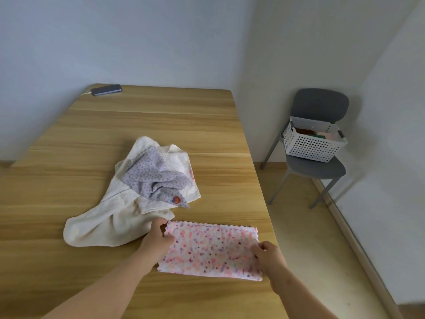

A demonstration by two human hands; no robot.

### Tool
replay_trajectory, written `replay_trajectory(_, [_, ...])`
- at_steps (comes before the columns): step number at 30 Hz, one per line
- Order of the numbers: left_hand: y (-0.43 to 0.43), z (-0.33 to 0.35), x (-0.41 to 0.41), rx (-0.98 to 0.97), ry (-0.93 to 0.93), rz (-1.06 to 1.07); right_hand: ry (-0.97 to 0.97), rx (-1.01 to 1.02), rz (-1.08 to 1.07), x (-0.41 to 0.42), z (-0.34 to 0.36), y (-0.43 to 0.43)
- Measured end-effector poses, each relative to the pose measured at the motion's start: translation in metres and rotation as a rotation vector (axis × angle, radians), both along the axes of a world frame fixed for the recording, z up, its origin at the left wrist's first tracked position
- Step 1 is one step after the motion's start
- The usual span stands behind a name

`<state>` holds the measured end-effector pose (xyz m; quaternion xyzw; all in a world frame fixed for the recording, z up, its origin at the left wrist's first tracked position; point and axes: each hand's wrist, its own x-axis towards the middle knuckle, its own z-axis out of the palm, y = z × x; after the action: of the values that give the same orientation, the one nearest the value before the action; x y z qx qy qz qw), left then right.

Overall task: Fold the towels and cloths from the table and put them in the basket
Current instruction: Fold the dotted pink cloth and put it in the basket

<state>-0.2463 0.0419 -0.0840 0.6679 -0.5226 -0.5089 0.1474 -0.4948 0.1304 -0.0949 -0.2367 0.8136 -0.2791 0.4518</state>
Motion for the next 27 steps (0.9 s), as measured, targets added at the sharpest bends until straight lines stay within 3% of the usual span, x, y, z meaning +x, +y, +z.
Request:
replay_trajectory(5, [0.004, 0.000, 0.005, -0.074, -0.043, -0.131, 0.077, -0.063, 0.004, 0.004, 0.003, 0.001])
replay_trajectory(11, [0.008, -0.004, 0.007, -0.079, -0.065, -0.210, 0.039, -0.121, -0.038, 0.009, 0.007, 0.005])
replay_trajectory(21, [0.012, 0.003, 0.001, -0.146, -0.157, -0.364, 0.038, -0.044, -0.049, 0.012, 0.008, 0.011])
replay_trajectory(24, [0.021, 0.006, 0.000, -0.252, -0.339, -0.378, 0.040, -0.072, -0.058, 0.015, 0.009, 0.014])
replay_trajectory(27, [0.032, 0.007, 0.000, -0.405, -0.574, -0.462, 0.217, -0.066, -0.031, 0.018, 0.009, 0.019])
